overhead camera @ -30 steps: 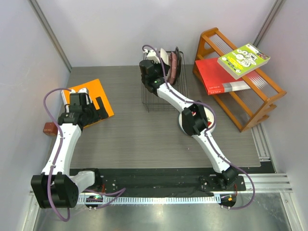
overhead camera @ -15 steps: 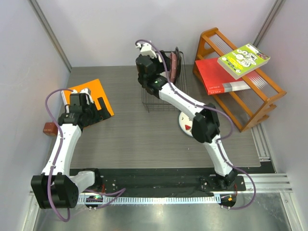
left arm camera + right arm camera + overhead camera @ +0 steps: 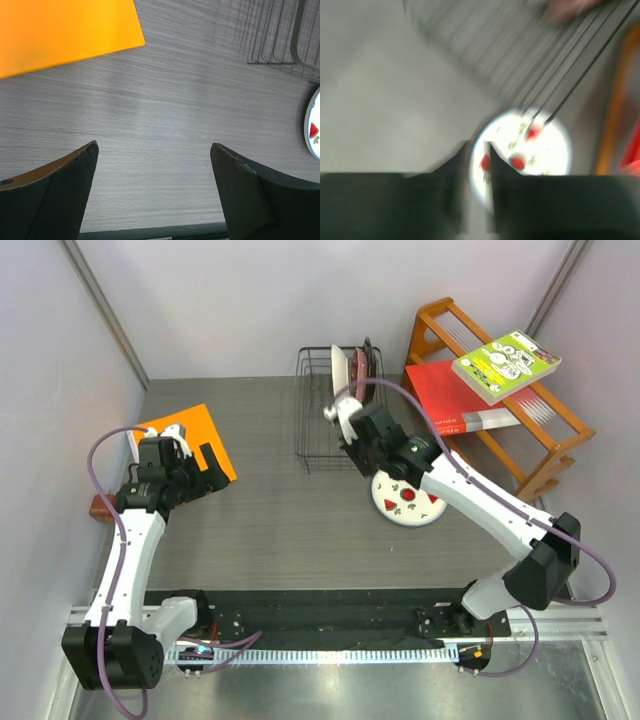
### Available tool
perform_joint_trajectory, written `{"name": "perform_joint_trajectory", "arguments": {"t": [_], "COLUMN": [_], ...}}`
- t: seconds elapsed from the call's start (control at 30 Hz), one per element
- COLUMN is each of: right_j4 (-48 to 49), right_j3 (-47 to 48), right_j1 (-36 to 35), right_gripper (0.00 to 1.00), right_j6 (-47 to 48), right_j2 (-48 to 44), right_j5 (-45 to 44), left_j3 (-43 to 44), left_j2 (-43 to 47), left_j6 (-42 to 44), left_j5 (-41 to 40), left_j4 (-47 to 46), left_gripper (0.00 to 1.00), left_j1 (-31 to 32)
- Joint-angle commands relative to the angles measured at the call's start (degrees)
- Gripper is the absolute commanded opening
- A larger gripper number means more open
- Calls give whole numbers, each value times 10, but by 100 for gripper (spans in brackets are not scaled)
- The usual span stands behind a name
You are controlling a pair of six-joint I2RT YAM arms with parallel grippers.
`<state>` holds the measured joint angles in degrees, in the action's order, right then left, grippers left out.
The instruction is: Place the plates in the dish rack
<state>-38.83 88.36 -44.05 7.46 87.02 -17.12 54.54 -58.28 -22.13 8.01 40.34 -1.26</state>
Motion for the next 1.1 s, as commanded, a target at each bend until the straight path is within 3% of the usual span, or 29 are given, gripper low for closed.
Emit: {"name": "perform_joint_trajectory", "arguments": {"t": [0.0, 0.23, 0.53, 0.83, 1.07], "right_j4": [-102, -14, 88, 160, 97], "right_j3": [-137, -294, -399, -436, -397], "right_j1": [36, 83, 114, 117, 133], "right_gripper": [1, 1, 1, 1, 1], "right_j6": [-3, 80, 145, 178, 200], "right_j2": [-59, -100, -63, -39, -89], "right_j5": [138, 150, 163, 147, 209], "left_j3": [9, -20, -23, -20, -13], "left_j2": [9, 16, 5, -6, -23], "left_j6": [2, -13, -23, -26, -26], "left_j5": [34, 49, 63, 74, 90], "left_j4": [10, 3, -3, -4, -8], "left_gripper": [91, 86, 88, 89, 89], "left_j1": [-1, -1, -1, -2, -2]}}
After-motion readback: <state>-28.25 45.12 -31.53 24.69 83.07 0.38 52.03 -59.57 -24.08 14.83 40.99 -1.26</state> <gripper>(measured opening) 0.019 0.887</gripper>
